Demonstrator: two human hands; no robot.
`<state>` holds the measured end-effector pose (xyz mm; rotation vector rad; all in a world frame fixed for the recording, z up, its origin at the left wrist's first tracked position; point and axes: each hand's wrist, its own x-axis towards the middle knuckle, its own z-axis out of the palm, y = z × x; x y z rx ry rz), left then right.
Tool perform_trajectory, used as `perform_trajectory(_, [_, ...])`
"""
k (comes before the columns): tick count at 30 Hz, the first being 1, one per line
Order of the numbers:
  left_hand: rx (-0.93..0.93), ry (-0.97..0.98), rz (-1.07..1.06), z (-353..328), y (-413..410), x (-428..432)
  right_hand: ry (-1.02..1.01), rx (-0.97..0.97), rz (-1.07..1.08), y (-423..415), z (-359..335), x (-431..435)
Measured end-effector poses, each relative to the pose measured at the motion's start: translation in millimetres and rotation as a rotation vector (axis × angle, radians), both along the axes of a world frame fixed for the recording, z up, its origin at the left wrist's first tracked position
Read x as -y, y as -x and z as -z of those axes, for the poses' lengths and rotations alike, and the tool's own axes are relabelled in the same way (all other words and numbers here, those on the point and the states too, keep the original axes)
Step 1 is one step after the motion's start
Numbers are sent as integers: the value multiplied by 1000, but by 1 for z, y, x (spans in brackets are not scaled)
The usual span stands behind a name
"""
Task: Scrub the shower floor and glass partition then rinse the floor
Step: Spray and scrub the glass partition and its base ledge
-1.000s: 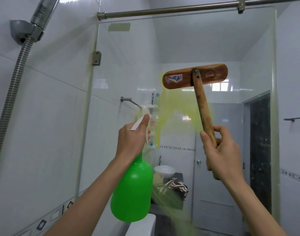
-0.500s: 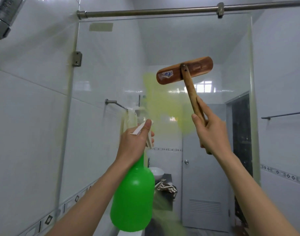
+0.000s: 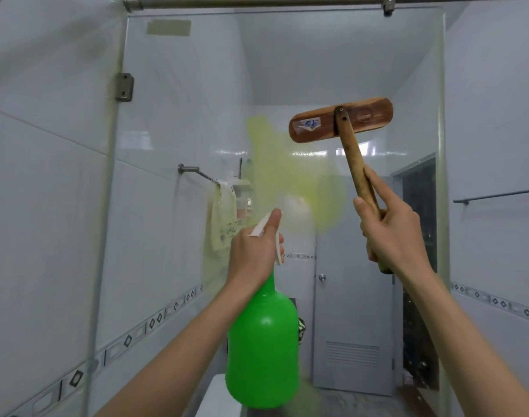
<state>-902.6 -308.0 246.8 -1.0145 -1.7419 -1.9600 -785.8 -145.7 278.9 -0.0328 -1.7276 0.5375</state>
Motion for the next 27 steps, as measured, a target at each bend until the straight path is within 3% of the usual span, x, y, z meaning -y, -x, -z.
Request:
perform_trajectory(7, [-76,-106,-131,-70,22,30,-3,29,13,1,-5,5])
perform_trajectory(15, [-107,-82,-189,-117,31,54,-47,53,12,11,-9,17])
perform_trajectory(23, [-56,-112,-208,-107,47,88,-91,222,98,-4,40,51])
perform_trajectory(27, [-26,-98,-262,-96,57,101,-246,198,230,42,-20,67])
